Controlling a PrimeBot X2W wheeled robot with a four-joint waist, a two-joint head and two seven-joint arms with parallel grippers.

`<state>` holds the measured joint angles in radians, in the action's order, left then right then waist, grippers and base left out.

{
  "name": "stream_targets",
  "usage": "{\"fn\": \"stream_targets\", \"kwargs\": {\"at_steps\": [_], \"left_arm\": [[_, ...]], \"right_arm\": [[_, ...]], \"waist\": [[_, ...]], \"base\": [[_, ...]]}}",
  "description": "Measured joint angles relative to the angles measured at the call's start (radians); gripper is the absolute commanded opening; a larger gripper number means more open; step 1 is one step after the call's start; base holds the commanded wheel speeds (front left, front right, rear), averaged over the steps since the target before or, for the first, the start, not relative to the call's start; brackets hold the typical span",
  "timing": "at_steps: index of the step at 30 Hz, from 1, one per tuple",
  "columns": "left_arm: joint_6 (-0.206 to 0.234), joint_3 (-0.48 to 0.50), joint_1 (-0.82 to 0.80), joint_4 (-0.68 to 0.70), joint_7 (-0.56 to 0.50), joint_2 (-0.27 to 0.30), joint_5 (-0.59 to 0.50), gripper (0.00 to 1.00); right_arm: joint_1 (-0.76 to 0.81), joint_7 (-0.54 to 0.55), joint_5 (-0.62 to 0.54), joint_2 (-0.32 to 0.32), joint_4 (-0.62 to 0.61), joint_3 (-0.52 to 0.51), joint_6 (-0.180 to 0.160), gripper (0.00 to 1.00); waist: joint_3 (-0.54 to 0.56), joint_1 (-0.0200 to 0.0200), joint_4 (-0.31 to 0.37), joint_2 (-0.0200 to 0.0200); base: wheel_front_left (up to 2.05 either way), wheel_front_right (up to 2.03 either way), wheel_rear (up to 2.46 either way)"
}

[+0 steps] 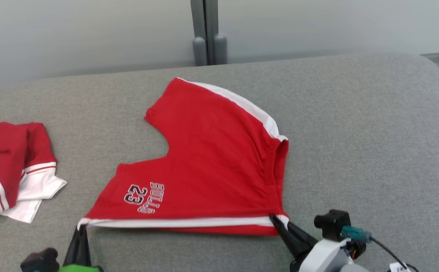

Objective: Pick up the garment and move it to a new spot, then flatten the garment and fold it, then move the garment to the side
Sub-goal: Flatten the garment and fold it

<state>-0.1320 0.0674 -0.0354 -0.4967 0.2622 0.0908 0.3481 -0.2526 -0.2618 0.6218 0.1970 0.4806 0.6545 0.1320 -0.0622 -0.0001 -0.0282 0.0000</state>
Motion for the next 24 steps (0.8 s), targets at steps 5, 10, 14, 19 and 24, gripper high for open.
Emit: {"fn": "stream_targets", "kwargs": {"at_steps": [5, 10, 14, 19, 24], "left_arm": [[0.000, 0.039, 0.110, 0.019, 0.000, -0.014, -0.030, 0.00], [0.000, 0.070, 0.158, 0.059, 0.000, -0.022, -0.047, 0.00], [0.000, 0.043, 0.098, 0.103, 0.000, -0.020, -0.057, 0.00], [0.000, -0.030, -0.087, 0.120, 0.000, 0.019, -0.055, 0.00], [0.000, -0.118, -0.287, 0.082, 0.002, 0.100, -0.040, 0.00]], "right_arm": [[0.097, 0.000, 0.025, 0.000, -0.037, 0.030, 0.000, 0.00], [0.143, 0.000, 0.052, 0.007, -0.071, 0.056, 0.000, 0.00], [0.119, 0.000, 0.068, -0.007, -0.094, 0.024, 0.000, 0.00], [0.019, 0.000, 0.094, -0.054, -0.106, -0.033, -0.001, 0.00], [-0.083, 0.000, 0.118, -0.102, -0.113, -0.084, -0.001, 0.00]], "waist": [[0.047, 0.0000, -0.019, 0.0000], [0.058, 0.0000, -0.035, 0.0000], [0.033, 0.0000, -0.037, 0.0000], [-0.024, 0.0000, -0.030, 0.0000], [-0.111, 0.0000, -0.005, 0.0000]], "base": [[0.00, 0.00, 0.00], [0.00, 0.00, 0.00], [0.00, 0.00, 0.00], [0.00, 0.00, 0.00], [0.00, 0.00, 0.00]]}}
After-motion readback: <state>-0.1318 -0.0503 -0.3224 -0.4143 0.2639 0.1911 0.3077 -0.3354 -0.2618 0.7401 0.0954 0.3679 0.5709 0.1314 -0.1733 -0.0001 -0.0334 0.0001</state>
